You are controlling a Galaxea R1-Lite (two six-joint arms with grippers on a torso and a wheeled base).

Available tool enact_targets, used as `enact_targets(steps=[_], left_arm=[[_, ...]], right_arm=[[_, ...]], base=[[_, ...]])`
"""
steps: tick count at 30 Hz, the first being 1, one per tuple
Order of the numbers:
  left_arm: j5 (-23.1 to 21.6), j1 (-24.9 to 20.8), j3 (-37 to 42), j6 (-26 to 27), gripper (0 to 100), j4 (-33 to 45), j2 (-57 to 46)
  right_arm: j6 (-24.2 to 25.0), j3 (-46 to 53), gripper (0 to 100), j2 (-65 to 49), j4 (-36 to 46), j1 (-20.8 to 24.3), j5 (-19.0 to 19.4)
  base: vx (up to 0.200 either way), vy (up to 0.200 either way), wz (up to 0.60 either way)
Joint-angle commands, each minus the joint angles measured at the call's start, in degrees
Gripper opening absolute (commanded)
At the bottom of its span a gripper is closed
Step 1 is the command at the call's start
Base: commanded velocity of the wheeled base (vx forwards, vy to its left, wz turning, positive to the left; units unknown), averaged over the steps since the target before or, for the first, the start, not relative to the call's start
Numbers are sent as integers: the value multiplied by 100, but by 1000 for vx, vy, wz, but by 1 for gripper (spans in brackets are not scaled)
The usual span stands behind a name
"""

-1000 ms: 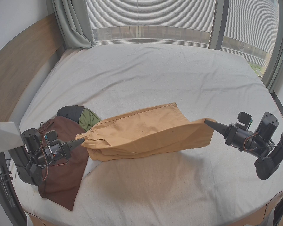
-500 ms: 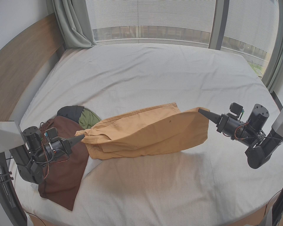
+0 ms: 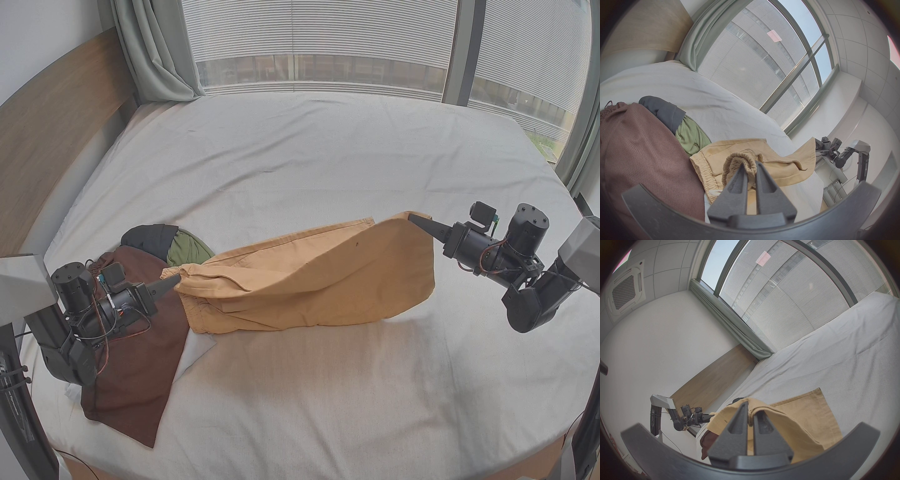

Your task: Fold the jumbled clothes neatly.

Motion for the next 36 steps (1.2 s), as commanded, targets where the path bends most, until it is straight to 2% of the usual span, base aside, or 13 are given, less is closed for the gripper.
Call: enact_targets(steps=[1,7,9,16,20,26,36], left_arm=[[127,-19,-110,-140,0,-4,56],[268,-27,-242,-351,0,-4,135],[514,-27,-347,-465,0,-4,250],[602,-36,-506,-667,0,5,452],[628,-98,-550,-685,0,5,610],[1067,-221,-813,-746,0,-4,891],[1138,-238,-963,-755,0,-4,1093]], right_arm=[[46,-486,0,294,210,-28,3],[73,-960,0,619,403,-46,3],[73,-1198,0,760,535,-46,3],[73,-1751,0,1094,834,-46,3],[73,-2033,0,1261,1019,-81,3],[82,-2323,0,1472,1159,-90,-6],[73,-2797,0,1859,1317,-143,-191]], base=[[0,0,0],[0,0,0],[0,0,0],[0,0,0],[0,0,0],[0,0,0],[0,0,0]])
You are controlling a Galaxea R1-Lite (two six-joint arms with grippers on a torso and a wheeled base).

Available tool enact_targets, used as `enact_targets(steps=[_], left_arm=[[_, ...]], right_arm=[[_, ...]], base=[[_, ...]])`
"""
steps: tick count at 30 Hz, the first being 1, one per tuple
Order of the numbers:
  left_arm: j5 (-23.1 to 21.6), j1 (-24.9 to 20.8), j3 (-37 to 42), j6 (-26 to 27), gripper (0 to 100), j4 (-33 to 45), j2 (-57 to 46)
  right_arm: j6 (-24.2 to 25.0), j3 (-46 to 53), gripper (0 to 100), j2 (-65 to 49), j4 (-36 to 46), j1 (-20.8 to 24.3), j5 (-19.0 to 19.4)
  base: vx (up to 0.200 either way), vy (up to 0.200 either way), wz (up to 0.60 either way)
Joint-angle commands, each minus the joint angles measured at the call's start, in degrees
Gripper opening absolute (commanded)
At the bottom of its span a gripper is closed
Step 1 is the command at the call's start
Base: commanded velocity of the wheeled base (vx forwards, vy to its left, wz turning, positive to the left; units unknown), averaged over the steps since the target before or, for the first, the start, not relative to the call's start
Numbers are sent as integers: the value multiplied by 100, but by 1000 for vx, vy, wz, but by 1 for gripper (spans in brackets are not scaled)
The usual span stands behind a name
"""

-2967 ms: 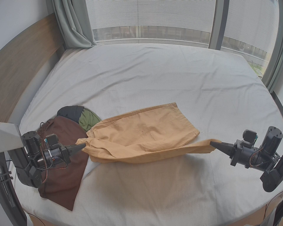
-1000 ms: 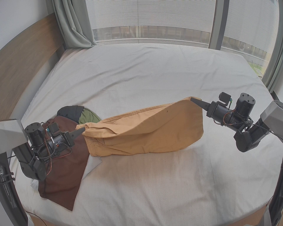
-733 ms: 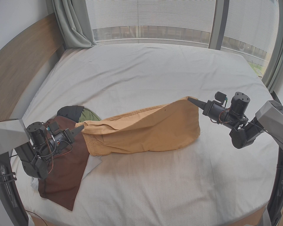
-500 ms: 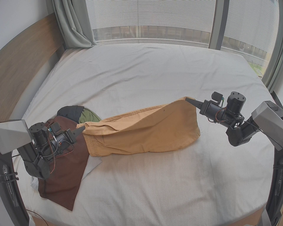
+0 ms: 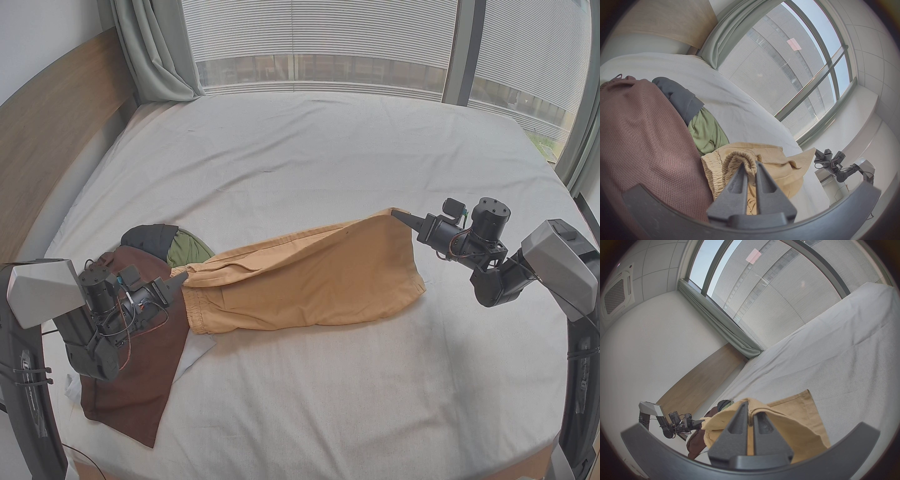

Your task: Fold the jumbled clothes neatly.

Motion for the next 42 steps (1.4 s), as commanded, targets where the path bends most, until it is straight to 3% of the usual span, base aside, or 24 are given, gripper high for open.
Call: enact_targets(steps=[1,14,15,16,26,42], left_arm=[[2,-1,-56,2,0,1,138],[28,17,-161,11,0,1,322],[28,17,-179,11,0,10,331],[45,26,-214,11,100,10,331],[494,87,-557,-253,100,54,331],[459,34,-407,-297,100,28,76]], right_arm=[[-4,-185,0,261,42,15,-21],[-4,-431,0,411,94,32,-30],[-4,-440,100,428,103,41,-39],[-4,-466,100,437,103,32,-39],[-4,-528,100,481,86,59,-329],[-22,527,100,-161,-11,129,-338]], base=[[0,0,0],[0,0,0],[0,0,0],[0,0,0],[0,0,0],[0,0,0]])
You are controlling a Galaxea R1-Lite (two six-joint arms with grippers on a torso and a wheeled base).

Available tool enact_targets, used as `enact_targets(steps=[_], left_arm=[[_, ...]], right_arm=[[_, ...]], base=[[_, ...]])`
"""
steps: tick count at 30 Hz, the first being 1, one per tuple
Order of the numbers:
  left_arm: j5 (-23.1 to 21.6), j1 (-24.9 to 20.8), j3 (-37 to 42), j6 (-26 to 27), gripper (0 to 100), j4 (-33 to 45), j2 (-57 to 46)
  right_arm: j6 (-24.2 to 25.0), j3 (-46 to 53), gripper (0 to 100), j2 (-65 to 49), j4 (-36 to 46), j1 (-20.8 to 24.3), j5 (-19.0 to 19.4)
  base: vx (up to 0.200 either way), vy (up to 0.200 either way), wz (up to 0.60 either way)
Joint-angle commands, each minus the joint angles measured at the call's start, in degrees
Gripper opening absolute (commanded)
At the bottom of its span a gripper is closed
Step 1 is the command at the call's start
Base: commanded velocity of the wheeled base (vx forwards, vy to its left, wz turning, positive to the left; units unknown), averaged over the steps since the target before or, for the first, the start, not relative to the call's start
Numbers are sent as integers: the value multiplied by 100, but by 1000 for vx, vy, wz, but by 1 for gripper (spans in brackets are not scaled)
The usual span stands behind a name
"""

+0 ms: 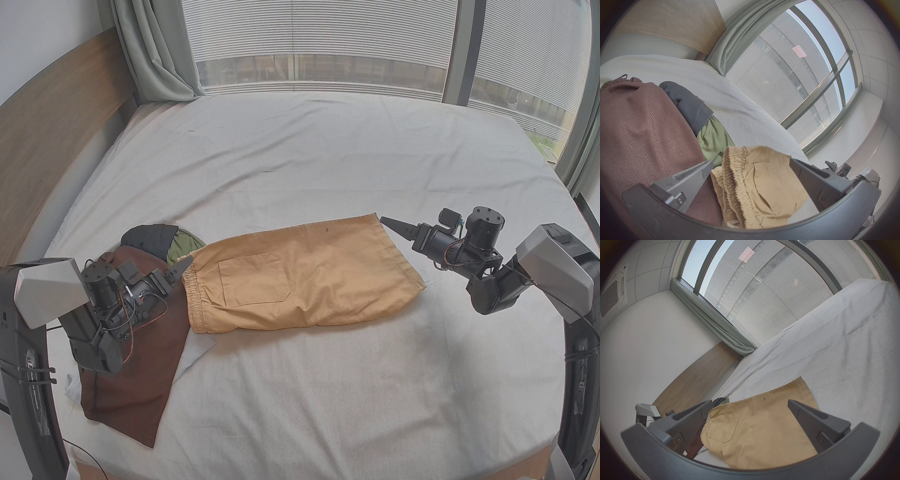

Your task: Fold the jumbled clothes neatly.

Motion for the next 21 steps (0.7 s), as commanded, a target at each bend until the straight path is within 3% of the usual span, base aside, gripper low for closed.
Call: enact_targets(steps=[1,8,12,21], left_arm=[[-30,-18,98,-86,100,-5,-225],[-109,-124,247,-561,100,-23,-559],[-197,-150,326,-579,100,-23,-559],[-311,-308,441,-491,100,-41,-551]], right_arm=[[-8,466,100,-338,-94,64,2],[18,1178,100,-549,-507,152,-50],[18,1433,100,-540,-762,222,-244],[264,2057,100,-452,-1491,266,-279]], base=[[0,0,0],[0,0,0],[0,0,0],[0,0,0]])
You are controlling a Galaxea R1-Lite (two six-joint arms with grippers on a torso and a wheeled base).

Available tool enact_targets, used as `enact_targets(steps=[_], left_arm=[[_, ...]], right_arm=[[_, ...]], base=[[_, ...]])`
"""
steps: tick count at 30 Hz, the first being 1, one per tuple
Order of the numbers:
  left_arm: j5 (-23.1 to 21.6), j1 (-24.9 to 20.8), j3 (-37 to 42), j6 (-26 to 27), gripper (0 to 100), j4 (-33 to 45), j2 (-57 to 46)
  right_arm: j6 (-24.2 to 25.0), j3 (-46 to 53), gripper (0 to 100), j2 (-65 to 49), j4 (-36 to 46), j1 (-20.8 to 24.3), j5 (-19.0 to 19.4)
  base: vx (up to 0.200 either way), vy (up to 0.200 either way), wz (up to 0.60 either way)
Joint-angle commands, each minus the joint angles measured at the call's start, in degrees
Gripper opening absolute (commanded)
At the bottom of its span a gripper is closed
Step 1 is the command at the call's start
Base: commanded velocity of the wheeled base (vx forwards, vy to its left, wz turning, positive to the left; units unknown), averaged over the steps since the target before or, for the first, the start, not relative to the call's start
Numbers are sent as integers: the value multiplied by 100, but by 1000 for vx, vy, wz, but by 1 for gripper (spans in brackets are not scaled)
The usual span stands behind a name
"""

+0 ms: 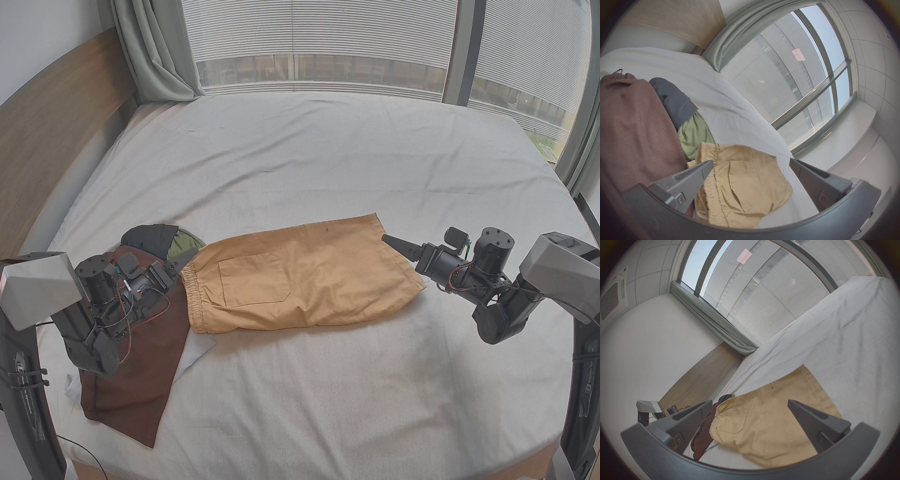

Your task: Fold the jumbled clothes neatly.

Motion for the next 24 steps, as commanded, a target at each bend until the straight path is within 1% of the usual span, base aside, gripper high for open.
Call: enact_targets(steps=[1,2,5,7,12,16,21,24], left_arm=[[-117,-113,121,52,100,-8,-28],[-117,-113,121,52,100,-8,-28],[-311,-174,297,96,100,-16,-63],[-434,-192,341,201,100,-8,-81],[-442,-218,420,263,100,-8,-37],[-442,-280,464,263,100,-8,-28],[-451,-297,482,272,100,-8,51],[-451,-280,526,421,100,-8,157]], right_arm=[[56,309,100,59,-146,26,-6],[56,309,100,59,-146,26,-6],[65,537,100,94,-287,26,-14],[65,748,100,94,-516,35,-14],[56,1091,100,130,-876,96,-32],[56,1074,100,261,-876,219,-261],[56,1091,100,314,-876,289,-296],[56,1074,100,446,-876,289,-296]], base=[[0,0,0],[0,0,0],[0,0,0],[0,0,0],[0,0,0],[0,0,0],[0,0,0],[0,0,0]])
